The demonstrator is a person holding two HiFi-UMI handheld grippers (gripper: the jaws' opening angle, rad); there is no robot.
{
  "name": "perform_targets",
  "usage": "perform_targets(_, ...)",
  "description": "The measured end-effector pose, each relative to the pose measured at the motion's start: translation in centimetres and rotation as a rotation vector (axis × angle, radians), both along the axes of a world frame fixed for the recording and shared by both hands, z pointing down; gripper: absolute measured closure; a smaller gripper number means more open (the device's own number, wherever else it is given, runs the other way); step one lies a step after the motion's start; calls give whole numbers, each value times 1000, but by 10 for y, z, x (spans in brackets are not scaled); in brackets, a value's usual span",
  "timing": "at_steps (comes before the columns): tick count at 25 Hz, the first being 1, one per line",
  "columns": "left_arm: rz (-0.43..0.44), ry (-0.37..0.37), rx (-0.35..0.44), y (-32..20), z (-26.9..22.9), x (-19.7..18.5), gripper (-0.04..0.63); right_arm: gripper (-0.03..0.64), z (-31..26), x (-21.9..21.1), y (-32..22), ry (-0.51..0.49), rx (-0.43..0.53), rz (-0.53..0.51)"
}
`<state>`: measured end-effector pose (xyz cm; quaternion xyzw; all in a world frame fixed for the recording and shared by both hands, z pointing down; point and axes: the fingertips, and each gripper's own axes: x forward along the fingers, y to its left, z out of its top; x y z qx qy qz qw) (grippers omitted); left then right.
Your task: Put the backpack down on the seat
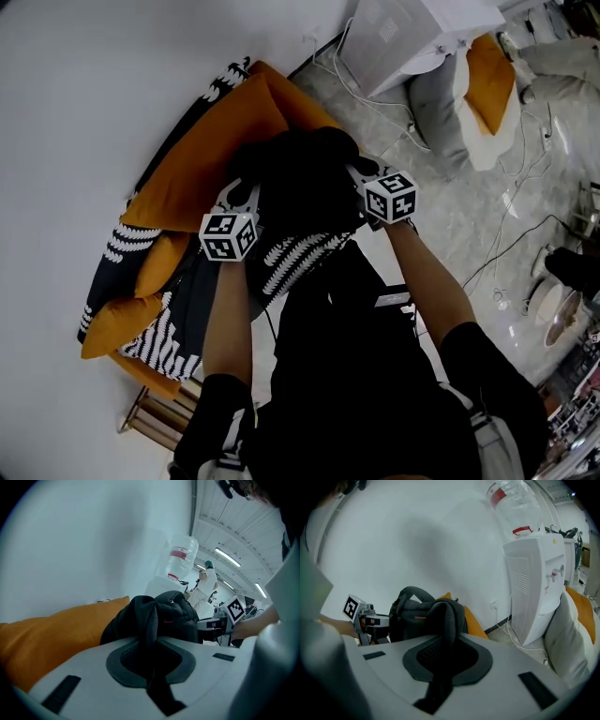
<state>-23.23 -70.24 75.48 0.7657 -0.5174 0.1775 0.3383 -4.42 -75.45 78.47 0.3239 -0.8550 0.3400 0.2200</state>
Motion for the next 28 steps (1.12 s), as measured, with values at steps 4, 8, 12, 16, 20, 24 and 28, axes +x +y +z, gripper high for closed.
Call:
perform_targets(4, -13, -14, -48, -7, 18, -5, 558, 566, 19, -3, -7, 50, -18, -12)
perform_targets(8, -32, -32, -88, -15, 35, -12, 557, 565, 35, -10, -14, 91, -33, -34)
perform_targets(12, -46, -19, -112, -17, 48, -13, 554, 565, 45, -11, -12, 103, -68, -64)
perform_targets(16, -54, -10, -121, -15, 53, -13, 547, 561, 44, -8, -7, 91, -89, -81)
perform_targets(20, -56, -28, -134, -10, 54, -21, 481, 520, 43, -4, -2, 79, -99, -84)
perform_targets(24, -28, -77, -133, 6, 48, -28, 431, 489, 32, 7, 8, 89, -73, -98)
perform_targets(28, -13, -106, -117, 21, 36, -38, 418, 474, 19, 25, 22, 101, -56, -86)
